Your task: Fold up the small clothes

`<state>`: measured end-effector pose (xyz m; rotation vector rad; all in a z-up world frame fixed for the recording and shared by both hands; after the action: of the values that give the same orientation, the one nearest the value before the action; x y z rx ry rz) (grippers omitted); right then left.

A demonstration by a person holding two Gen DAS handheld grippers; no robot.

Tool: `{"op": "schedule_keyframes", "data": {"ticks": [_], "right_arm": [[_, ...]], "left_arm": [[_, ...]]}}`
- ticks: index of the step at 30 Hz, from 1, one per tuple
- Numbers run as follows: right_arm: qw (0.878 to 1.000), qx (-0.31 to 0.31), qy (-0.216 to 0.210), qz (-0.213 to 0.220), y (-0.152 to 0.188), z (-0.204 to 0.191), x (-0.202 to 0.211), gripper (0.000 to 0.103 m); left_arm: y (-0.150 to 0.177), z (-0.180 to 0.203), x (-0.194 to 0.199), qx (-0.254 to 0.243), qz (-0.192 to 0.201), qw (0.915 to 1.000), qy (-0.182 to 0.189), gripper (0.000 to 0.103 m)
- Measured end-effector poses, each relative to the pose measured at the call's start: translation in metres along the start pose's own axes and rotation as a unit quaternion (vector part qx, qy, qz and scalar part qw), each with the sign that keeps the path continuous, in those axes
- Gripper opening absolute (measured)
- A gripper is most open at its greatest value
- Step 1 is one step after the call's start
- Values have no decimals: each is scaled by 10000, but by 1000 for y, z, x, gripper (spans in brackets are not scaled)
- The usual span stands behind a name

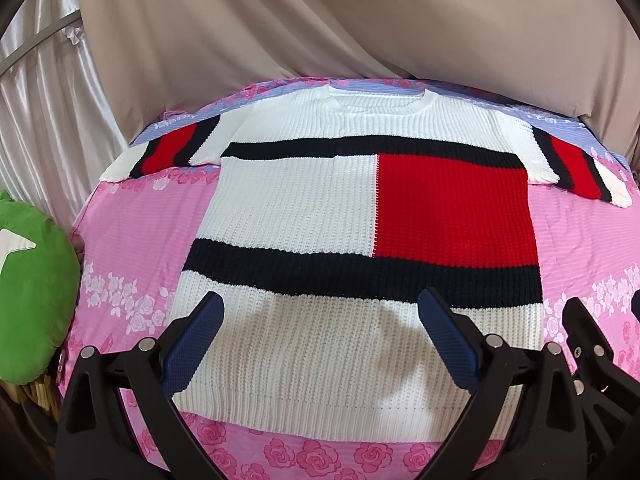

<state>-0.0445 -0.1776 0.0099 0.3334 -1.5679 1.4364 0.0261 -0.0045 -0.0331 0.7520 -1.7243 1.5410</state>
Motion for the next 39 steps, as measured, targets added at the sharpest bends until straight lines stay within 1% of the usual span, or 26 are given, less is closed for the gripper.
{"op": "schedule_keyframes", "data": {"ticks": [39], "right_arm": [[10000, -8, -5, -13, 0, 7, 0, 84]], "left_arm": [[-5, 5, 1, -44, 21, 10000, -36, 94]]}}
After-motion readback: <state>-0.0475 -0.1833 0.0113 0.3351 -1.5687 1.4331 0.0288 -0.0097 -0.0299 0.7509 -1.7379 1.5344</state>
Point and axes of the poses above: each gripper's, at about its wrist camera, not at the fingertips, and x roughly against the way its jaws point, z to its right, y to its underside, the point moved 4 cm from there along -x, roughly the way its jaws point, and after that the axes turned 5 degrees about y, right-handed, at the moved point
